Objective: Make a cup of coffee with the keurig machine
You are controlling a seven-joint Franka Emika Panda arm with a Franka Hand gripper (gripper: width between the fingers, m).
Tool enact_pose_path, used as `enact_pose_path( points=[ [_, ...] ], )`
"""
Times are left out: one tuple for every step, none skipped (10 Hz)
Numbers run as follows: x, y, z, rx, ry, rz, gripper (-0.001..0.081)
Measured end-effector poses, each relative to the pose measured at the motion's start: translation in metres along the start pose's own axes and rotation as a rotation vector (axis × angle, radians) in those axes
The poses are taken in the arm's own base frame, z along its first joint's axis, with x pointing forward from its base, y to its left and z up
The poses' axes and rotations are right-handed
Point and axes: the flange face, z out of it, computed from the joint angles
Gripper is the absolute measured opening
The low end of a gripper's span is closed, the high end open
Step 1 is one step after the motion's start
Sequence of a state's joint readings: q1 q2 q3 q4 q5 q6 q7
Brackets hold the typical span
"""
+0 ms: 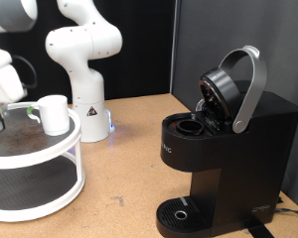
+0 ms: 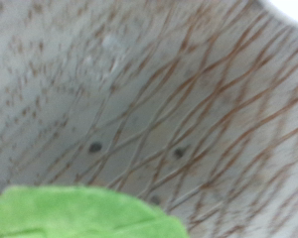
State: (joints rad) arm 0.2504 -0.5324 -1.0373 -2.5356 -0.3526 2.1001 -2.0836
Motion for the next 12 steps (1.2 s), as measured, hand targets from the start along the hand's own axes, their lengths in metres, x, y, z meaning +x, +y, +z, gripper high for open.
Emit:
enact_pose_path(
  points=[
    [-0.002,-0.002,-0.015,-0.004,0.043,-0.011,0.0484],
    [-0.005,-0.004,-0.029,-0.009,0.069,-0.023,0.0484],
    [-0.008,-0.004,-0.044,-0.024,0.062,-0.043,0.0484],
    [-0.007,-0.004,-0.054,-0.036,0.051,-0.061,0.0484],
    [-0.007,-0.004,-0.051,-0.032,0.055,-0.055,0.0483],
    [-0.004,-0.003,-0.050,-0.049,0.095,-0.011,0.0483],
    [0.001,0.002,-0.051,-0.082,0.160,0.032,0.0483],
    [0.008,0.011,-0.054,-0.120,0.233,0.082,0.0483],
    [0.016,0.024,-0.060,-0.170,0.298,0.164,0.0483],
    [0.021,0.038,-0.066,-0.229,0.325,0.276,0.0483],
    [0.024,0.052,-0.071,-0.279,0.304,0.398,0.0483],
    [0.025,0.063,-0.066,-0.281,0.266,0.497,0.0483]
  ],
)
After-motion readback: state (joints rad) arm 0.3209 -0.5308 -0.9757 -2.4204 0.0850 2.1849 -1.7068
